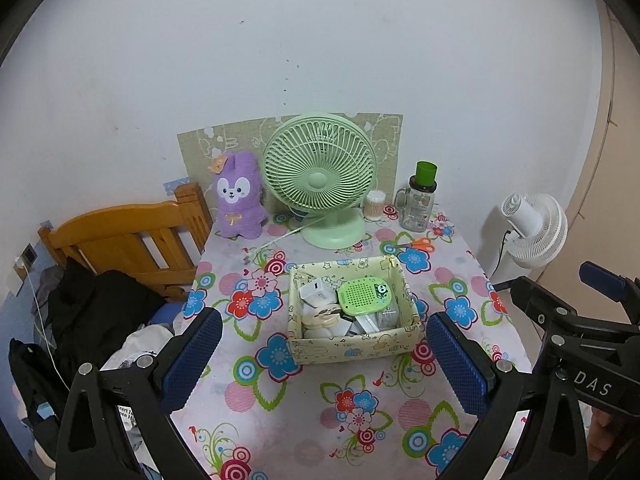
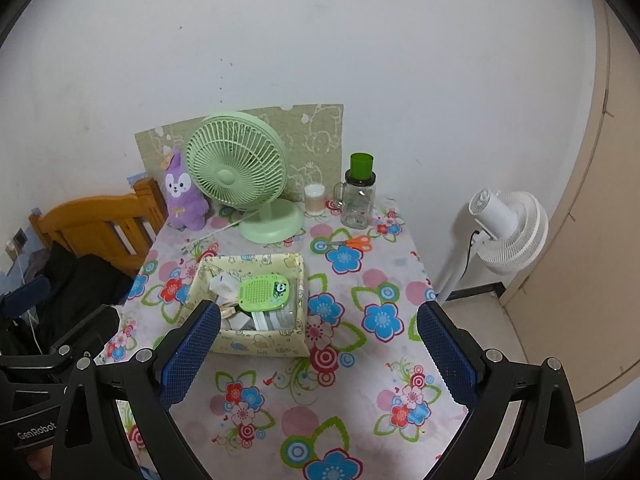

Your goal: Organize rigid objects

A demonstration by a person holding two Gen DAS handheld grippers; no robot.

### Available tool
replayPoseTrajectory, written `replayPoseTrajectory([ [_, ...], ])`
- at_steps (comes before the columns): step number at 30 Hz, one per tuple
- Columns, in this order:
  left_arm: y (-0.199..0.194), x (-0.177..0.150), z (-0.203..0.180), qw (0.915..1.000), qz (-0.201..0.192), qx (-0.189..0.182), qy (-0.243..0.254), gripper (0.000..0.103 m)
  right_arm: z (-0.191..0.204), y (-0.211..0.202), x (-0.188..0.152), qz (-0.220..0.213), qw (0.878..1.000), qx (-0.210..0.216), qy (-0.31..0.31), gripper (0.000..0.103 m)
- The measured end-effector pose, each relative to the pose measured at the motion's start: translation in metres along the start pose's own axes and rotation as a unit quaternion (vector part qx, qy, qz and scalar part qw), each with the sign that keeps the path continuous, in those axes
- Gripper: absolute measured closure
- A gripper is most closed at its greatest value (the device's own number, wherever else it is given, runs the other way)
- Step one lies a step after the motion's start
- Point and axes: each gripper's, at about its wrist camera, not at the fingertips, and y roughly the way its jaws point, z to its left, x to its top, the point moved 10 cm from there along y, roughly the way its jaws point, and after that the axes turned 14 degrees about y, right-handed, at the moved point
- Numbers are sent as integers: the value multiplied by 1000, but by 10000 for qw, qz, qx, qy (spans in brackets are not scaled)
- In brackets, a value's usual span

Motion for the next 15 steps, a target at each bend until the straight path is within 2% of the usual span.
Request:
replayPoseTrajectory([
  [15, -6, -7, 12, 9999, 27, 55, -83, 0, 11, -3, -3, -7, 10000, 55, -81, 3],
])
